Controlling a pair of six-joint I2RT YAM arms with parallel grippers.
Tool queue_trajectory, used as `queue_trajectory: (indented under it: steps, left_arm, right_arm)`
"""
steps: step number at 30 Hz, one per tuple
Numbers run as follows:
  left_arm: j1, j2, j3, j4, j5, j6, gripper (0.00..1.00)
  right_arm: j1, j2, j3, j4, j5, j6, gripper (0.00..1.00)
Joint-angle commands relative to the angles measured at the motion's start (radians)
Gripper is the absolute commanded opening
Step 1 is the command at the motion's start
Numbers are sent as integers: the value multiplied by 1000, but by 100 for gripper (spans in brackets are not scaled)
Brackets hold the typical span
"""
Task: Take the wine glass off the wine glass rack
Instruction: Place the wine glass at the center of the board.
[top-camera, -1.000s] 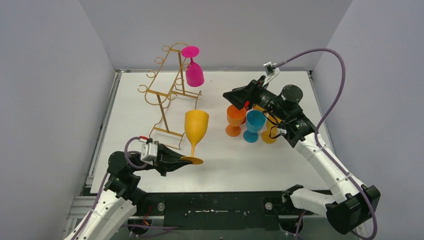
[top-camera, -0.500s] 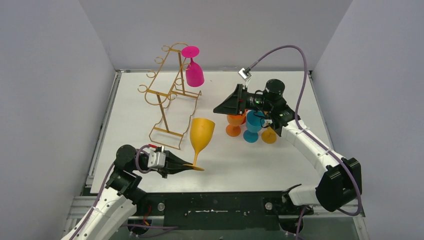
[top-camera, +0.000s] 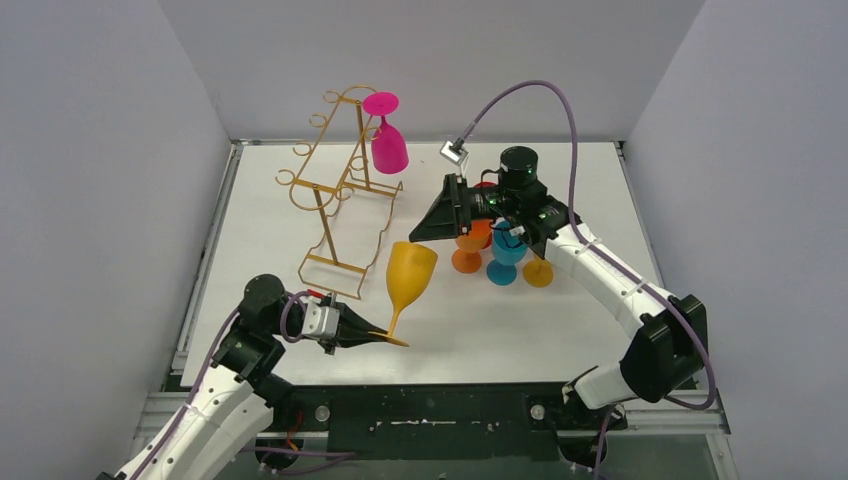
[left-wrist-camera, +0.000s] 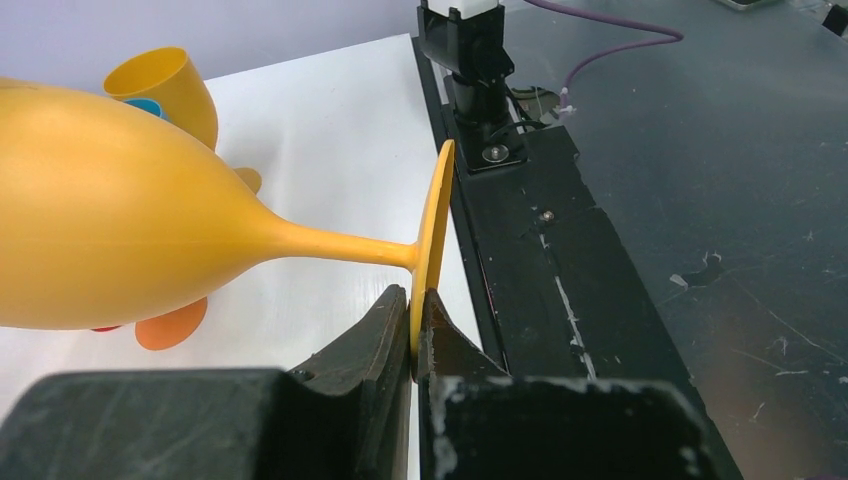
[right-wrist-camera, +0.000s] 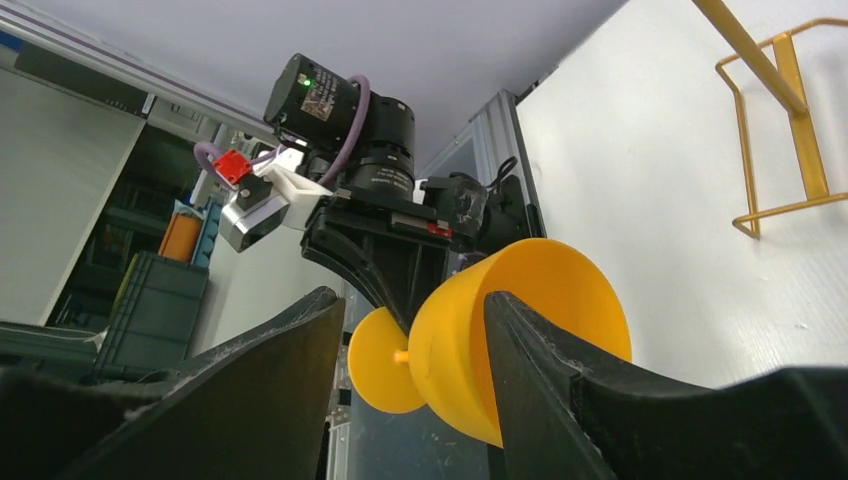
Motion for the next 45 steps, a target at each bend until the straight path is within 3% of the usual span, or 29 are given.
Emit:
queue_trajectory:
  steps: [1, 9, 16, 31, 37, 45]
  left_arm:
    - [1, -4, 50, -37, 54, 61, 0]
    - [1, 9, 55, -103, 32, 102, 0]
    - [1, 55, 95, -235, 18, 229, 0]
    - [1, 22, 112, -352, 10, 278, 0]
    - [1, 40, 107, -346, 9, 283, 0]
    - [1, 67, 127, -330, 27, 301, 0]
  right_arm:
    - [-3, 14, 69, -121, -24, -72, 55]
    - [12, 35, 114, -283, -4, -172, 46]
    - [12, 81, 122, -361, -34, -222, 46]
    - [-12, 104, 115, -313, 16, -223, 50]
    - [-8, 91, 97, -262, -52, -160, 45]
    - [8, 104, 93, -339, -90, -238, 42]
